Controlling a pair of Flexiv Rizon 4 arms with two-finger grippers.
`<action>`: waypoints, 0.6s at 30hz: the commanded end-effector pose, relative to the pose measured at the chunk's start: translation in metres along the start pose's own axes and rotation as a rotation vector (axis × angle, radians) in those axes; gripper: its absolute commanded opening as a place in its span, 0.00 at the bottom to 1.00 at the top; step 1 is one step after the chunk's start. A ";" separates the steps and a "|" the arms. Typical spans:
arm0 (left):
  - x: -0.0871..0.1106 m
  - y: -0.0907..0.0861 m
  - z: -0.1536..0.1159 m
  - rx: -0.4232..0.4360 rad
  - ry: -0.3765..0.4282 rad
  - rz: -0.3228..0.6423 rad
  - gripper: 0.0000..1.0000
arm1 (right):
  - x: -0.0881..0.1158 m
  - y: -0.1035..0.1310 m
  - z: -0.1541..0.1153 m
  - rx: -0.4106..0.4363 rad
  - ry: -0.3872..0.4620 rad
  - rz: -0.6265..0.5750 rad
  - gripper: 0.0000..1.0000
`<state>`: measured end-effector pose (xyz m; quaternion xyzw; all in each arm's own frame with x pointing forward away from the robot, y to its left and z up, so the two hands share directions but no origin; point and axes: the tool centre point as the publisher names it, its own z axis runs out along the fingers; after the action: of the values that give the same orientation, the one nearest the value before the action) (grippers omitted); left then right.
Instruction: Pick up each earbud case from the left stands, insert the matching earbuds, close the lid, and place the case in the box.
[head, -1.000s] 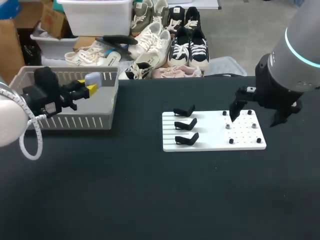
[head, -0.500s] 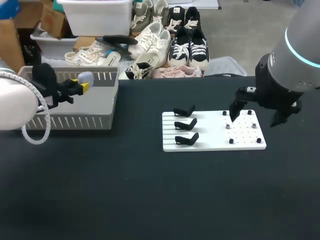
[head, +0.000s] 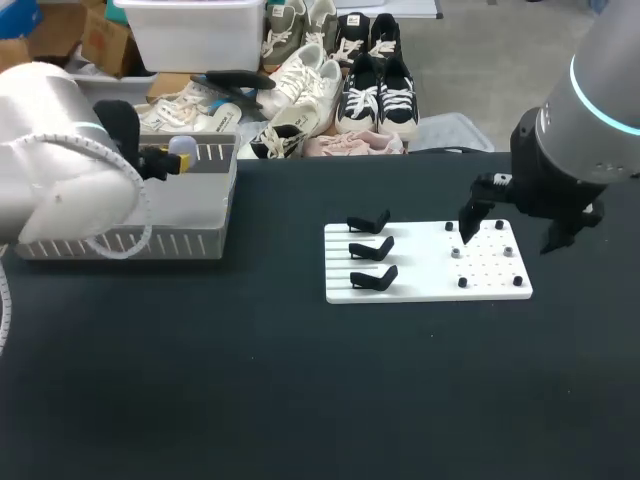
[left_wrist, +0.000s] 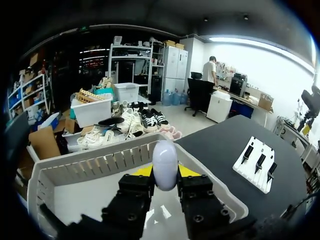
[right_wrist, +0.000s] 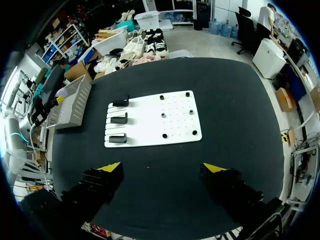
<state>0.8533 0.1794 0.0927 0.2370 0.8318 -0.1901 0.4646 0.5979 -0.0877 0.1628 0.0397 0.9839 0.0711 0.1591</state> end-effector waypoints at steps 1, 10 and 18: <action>0.004 -0.005 0.001 -0.003 0.049 -0.011 0.00 | 0.002 -0.001 -0.001 -0.002 -0.003 0.001 1.00; 0.020 -0.016 -0.005 0.010 0.067 -0.040 0.00 | 0.002 -0.001 -0.001 -0.002 -0.003 0.001 1.00; 0.014 -0.019 -0.012 -0.003 0.052 -0.027 1.00 | 0.002 -0.001 -0.001 -0.002 -0.003 0.001 1.00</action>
<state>0.8349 0.1749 0.0885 0.2347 0.8507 -0.1918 0.4294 0.5979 -0.0877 0.1628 0.0397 0.9839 0.0711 0.1591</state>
